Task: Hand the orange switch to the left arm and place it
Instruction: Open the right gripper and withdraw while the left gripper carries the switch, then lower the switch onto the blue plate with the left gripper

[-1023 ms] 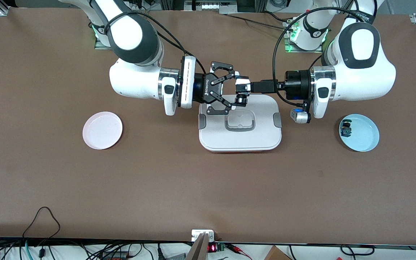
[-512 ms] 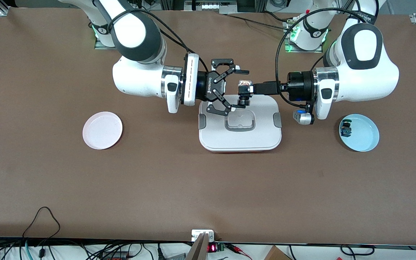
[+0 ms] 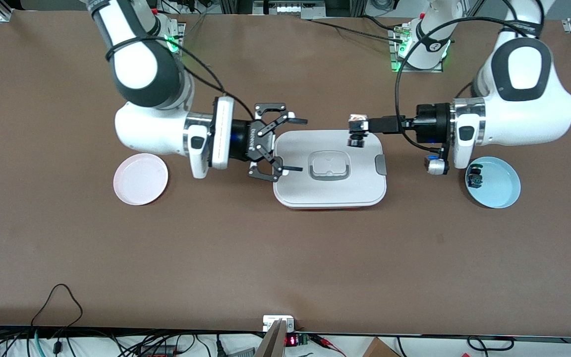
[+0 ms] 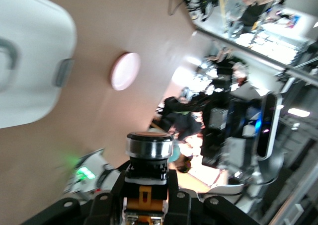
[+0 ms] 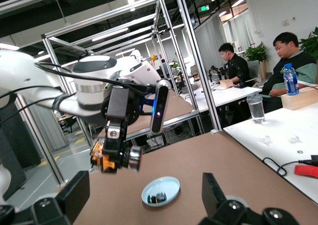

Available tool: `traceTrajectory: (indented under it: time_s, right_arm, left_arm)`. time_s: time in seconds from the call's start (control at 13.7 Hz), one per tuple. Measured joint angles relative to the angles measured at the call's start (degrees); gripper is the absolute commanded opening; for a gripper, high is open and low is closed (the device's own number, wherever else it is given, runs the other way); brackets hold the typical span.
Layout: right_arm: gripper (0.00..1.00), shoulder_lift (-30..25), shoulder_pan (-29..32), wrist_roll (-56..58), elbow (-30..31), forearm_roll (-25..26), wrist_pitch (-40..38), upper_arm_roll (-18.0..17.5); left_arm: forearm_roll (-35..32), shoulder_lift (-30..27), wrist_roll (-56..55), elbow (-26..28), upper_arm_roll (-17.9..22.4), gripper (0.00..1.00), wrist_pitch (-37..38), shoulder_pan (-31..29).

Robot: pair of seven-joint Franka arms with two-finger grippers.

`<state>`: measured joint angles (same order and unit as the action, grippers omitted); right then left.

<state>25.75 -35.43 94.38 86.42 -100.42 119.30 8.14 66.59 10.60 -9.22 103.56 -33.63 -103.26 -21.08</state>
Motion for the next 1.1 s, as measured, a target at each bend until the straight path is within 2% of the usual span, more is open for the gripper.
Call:
traceTrajectory:
  time_s: [0.22,0.44,0.58,0.88,1.1]
  right_arm:
    - [1.0,0.0,0.1,0.0,1.2,1.3,-9.0,6.2]
    - [1.0,-0.1,0.9,-1.2,2.9,4.6,-18.9,12.2]
    - [1.0,-0.2,2.4,-5.2,3.2,8.7,-25.0,14.9]
    - [1.0,-1.5,4.7,-13.9,3.3,19.7,-30.4,16.4]
    - [1.0,-2.3,5.3,-22.4,3.4,29.9,-30.5,16.5]
  left_arm:
    - [-10.7,0.0,1.8,0.0,0.2,0.0,6.5,-5.6]
    - [-27.8,0.1,7.9,0.0,0.4,0.0,10.5,-10.4]
    - [-38.5,0.3,9.9,0.1,0.5,0.0,11.7,-13.1]
    - [-61.7,2.3,13.0,0.6,0.6,0.0,12.0,-18.7]
    - [-75.6,8.9,14.2,1.3,0.8,0.0,4.9,-24.0]
